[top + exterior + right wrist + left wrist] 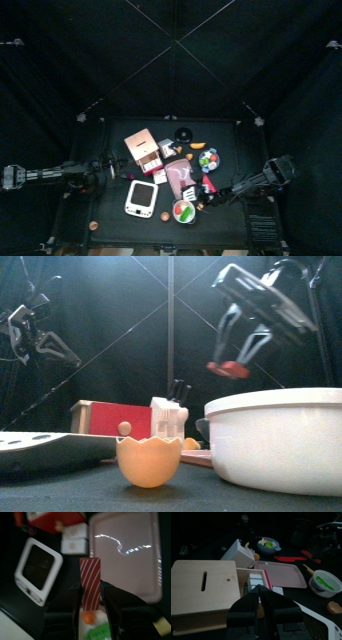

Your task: Place salmon into drawer

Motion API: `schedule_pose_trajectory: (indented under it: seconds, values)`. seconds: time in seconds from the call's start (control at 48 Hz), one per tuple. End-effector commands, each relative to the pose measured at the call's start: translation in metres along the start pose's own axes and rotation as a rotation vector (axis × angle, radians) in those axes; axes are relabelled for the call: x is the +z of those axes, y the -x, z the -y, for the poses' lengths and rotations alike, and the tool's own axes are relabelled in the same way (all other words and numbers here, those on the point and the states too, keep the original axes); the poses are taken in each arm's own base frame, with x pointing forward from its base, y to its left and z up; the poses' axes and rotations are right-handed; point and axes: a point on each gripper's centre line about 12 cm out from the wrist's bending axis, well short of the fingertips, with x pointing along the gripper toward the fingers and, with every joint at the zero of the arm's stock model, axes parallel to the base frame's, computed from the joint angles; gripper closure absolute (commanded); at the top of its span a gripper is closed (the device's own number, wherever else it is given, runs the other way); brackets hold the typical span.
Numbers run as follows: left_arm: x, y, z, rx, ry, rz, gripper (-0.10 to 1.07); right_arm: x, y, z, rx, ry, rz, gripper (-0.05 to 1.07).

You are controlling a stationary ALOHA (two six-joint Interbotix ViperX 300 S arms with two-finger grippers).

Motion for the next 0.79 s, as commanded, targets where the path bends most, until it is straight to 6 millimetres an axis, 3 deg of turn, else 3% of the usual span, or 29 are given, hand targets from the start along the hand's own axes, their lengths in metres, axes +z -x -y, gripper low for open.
schedule_pose_trajectory:
  seconds: [0.0, 0.208, 0.5, 0.771]
  values:
    - [0.012, -0.002, 0.001, 0.002, 0.005, 0.036, 0.47, 0.028, -0.007, -0.027, 0.166, 0.033, 0.027, 0.48]
    - [0.01, -0.001, 0.0, 0.004, 0.015, 0.031, 0.47, 0.068, -0.041, -0.051, 0.279, 0.083, 0.067, 0.48]
    - [0.01, -0.001, 0.0, 0.007, 0.016, 0.032, 0.47, 0.129, -0.078, -0.085, 0.359, 0.297, 0.186, 0.48]
    - [0.009, -0.001, -0.001, 0.008, 0.016, 0.03, 0.47, 0.147, -0.108, -0.09, 0.345, 0.51, 0.217, 0.48]
